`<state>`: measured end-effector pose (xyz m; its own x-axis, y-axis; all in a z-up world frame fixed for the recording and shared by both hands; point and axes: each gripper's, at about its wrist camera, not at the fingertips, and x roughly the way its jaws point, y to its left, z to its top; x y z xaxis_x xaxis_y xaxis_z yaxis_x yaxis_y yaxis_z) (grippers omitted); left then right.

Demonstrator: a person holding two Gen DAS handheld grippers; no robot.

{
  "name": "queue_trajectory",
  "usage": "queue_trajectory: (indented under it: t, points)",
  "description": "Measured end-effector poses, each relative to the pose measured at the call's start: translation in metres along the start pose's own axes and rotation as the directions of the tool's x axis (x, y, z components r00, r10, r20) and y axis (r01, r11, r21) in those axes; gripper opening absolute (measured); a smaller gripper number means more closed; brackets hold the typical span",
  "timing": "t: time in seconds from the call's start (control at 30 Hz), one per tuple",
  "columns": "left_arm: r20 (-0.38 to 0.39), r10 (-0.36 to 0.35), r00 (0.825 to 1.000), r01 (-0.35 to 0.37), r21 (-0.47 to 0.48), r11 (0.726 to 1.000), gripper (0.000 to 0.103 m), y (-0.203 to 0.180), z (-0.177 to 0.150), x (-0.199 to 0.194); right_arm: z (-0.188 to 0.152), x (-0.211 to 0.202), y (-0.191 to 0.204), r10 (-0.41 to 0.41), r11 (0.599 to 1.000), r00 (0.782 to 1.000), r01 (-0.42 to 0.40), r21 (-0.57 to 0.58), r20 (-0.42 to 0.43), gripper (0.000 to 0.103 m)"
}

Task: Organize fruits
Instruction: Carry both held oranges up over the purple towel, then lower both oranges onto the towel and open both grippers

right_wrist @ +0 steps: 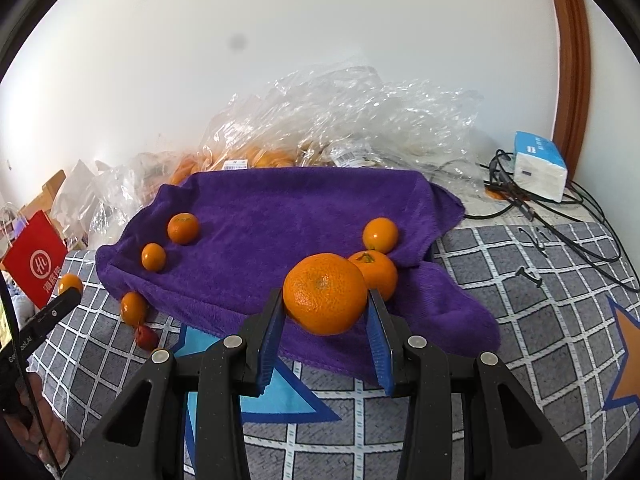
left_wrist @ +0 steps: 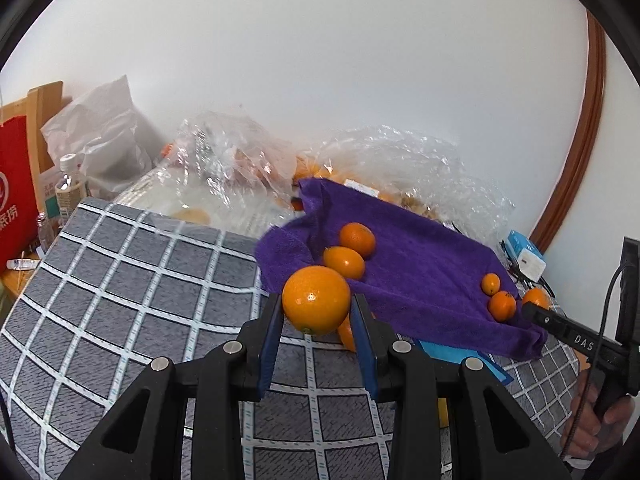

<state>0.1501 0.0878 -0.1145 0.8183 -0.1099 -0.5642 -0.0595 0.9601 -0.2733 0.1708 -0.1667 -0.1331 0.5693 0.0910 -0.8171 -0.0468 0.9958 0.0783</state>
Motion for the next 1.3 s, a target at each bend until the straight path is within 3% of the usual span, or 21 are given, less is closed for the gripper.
queue_trajectory:
  t: [0.4,0.57,0.93,1.3]
  points:
    - [-0.032,0.049,0.998,-0.049,0.010,0.999,0.032,0.002,0.008,-0.003,0.001,0.024,0.006,0.019,1.000,0.998,-0.020,-0.013,-0.059,0.040]
    - [-0.033,0.053,0.998,-0.050,0.069,0.996,0.032,-0.010,0.024,-0.009,0.001,0.037,0.002,0.049,0.999,0.995,-0.047,0.024,-0.091,0.040]
    - [-0.056,-0.020,0.998,0.027,0.131,0.991,0.032,-0.051,0.069,0.017,0.007,0.049,0.004,0.045,0.999,0.992,-0.044,0.010,-0.117,0.040]
    - [-0.203,-0.090,0.975,0.109,0.081,0.991,0.033,-0.054,0.056,0.076,0.007,0.052,0.005,0.047,0.999,0.991,-0.049,-0.012,-0.124,0.041]
